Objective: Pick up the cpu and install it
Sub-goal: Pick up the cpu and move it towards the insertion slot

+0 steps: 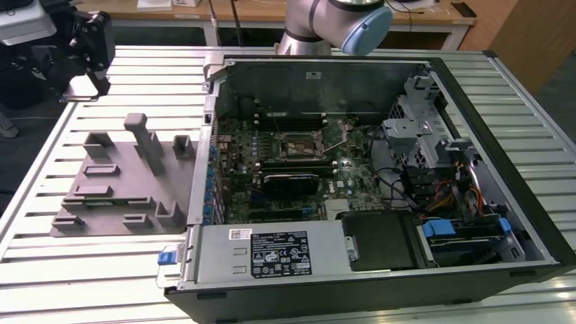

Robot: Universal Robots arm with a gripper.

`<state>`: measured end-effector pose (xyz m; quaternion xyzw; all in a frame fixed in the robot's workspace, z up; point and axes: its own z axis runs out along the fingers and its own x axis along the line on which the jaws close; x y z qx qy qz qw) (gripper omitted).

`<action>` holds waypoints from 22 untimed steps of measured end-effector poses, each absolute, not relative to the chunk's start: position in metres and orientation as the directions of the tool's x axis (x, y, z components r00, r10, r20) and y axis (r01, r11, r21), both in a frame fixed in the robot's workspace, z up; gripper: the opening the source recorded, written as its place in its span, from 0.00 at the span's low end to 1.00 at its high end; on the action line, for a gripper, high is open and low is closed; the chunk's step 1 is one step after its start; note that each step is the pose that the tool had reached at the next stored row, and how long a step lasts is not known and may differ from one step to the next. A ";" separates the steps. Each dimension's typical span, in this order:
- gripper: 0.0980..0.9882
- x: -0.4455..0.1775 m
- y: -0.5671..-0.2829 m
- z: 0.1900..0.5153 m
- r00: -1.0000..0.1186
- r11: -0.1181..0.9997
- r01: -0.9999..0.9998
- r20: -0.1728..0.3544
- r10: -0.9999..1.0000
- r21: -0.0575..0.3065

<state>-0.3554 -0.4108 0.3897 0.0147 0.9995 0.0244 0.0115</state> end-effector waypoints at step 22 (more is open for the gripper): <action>0.50 -0.303 -0.411 0.390 -0.999 0.998 0.029 -0.020 0.030 0.049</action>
